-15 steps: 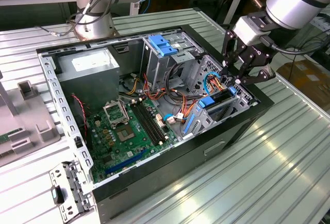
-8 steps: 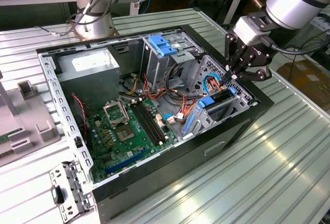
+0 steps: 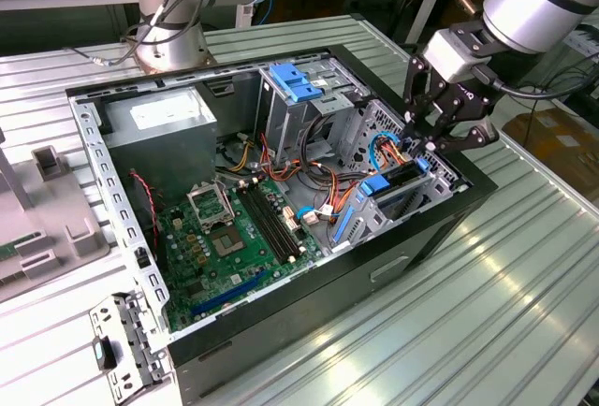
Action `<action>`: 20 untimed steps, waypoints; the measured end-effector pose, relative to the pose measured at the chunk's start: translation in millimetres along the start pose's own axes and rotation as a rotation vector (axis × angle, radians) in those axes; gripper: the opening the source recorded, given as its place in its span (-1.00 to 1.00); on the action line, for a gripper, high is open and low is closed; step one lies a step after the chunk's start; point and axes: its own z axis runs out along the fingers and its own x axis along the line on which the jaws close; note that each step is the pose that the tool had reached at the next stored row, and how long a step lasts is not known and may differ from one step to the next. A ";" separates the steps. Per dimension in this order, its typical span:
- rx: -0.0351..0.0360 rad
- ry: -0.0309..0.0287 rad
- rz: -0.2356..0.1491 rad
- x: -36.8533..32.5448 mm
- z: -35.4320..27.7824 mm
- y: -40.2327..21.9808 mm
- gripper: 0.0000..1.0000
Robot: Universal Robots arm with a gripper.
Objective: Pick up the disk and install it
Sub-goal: 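Insert the second disk wire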
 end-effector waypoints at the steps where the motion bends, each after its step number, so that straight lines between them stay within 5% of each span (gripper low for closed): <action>1: 0.0000 0.0000 0.000 0.0 0.0 0.0 -0.27; 10: 0.0000 0.0000 0.000 2.7 7.4 6.2 -0.27; 20: 0.0000 0.0000 0.000 3.0 7.3 6.3 -0.27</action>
